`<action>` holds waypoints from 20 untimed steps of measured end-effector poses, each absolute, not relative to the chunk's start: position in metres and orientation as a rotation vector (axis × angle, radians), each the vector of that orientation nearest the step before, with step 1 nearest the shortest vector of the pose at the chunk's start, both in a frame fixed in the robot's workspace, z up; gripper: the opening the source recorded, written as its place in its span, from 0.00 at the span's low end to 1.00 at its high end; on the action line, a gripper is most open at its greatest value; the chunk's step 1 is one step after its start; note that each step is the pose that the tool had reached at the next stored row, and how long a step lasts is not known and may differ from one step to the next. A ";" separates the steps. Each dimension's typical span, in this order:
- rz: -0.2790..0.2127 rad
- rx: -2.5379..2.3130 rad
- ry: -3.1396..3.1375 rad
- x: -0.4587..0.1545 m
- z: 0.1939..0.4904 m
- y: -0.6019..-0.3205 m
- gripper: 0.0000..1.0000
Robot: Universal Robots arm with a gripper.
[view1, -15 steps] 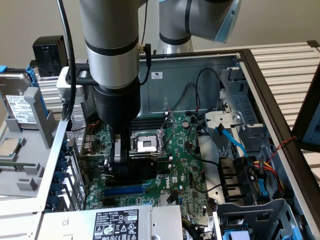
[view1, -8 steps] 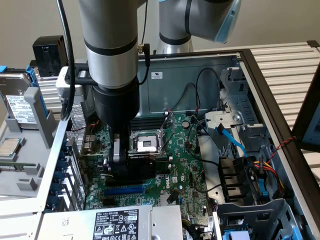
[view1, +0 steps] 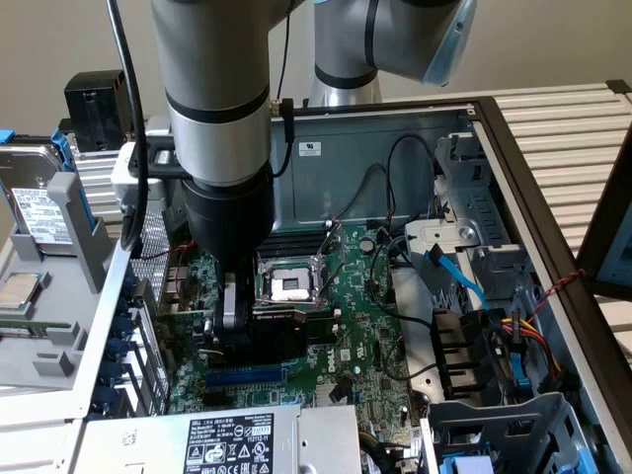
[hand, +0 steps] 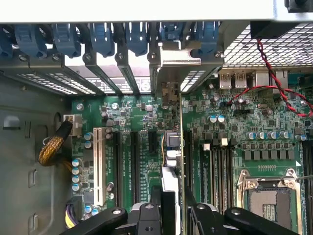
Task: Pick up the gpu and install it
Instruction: 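Insert the gpu into the slot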
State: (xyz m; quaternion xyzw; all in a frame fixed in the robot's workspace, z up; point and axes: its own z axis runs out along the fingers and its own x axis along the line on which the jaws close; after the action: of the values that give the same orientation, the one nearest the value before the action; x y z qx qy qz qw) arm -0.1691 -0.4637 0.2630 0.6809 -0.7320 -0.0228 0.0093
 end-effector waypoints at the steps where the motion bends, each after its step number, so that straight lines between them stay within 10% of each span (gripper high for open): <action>1: -0.071 2.126 -2.286 -0.169 0.263 -0.464 0.28; 20: -0.061 2.127 -2.286 -0.172 0.260 -0.464 0.28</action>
State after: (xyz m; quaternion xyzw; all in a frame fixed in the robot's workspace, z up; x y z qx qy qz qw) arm -0.1718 -0.4644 0.2601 0.6810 -0.7319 -0.0194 0.0094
